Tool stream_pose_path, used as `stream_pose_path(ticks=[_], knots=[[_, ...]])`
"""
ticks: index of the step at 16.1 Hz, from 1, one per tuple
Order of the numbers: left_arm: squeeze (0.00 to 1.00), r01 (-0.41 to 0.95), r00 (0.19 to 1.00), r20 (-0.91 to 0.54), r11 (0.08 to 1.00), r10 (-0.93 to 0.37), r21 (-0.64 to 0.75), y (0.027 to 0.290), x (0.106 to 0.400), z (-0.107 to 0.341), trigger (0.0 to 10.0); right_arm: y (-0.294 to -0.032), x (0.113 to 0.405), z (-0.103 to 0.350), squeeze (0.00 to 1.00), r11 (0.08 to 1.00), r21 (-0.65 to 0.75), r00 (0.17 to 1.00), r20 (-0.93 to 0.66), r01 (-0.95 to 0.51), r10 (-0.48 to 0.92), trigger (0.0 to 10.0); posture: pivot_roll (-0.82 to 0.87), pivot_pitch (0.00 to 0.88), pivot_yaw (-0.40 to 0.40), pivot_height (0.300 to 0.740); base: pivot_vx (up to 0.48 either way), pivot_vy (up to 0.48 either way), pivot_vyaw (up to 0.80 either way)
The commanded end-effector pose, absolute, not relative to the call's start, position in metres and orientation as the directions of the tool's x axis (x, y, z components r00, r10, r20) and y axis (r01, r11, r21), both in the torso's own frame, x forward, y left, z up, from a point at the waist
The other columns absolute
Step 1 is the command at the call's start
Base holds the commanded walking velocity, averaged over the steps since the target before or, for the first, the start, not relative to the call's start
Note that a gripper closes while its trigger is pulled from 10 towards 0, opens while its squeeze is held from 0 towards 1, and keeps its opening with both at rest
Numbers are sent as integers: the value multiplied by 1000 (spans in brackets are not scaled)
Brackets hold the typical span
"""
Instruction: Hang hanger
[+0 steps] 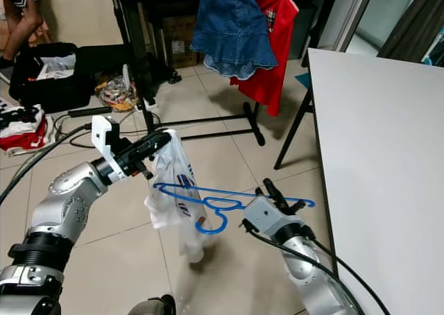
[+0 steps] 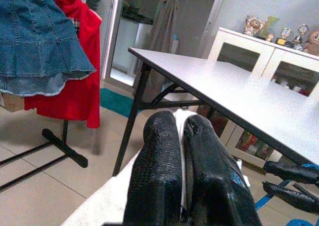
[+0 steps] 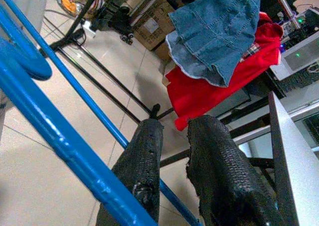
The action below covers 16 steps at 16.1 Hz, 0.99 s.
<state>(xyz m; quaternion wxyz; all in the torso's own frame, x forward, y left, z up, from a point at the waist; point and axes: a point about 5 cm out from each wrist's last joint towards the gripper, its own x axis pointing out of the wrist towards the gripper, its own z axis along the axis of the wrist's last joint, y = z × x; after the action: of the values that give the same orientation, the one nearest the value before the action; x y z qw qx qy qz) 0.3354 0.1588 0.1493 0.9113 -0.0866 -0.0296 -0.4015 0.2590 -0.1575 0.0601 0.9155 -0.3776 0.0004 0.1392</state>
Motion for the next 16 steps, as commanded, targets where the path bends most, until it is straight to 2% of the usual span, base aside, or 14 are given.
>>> stream_pose_path(ticks=[1,5,13,16], knots=[[0,750,662,145,652,-736,-113,153,339,158,10000,-156,258,60,0,666,-703,961,-95,-249,259,10000,88,114,34,740,0,0,0],[0,769,639,162,631,-752,-108,145,339,163,10000,-156,260,63,0,667,-716,972,-71,-207,225,10000,82,114,38,740,0,0,0],[0,768,640,156,632,-753,-103,149,337,162,10000,-174,261,59,0,575,-807,987,-61,-136,148,10000,90,113,39,740,0,0,0],[0,768,640,169,629,-750,-120,147,338,165,10000,-174,259,61,0,581,-807,989,-31,-109,142,10000,86,114,42,740,0,0,0]])
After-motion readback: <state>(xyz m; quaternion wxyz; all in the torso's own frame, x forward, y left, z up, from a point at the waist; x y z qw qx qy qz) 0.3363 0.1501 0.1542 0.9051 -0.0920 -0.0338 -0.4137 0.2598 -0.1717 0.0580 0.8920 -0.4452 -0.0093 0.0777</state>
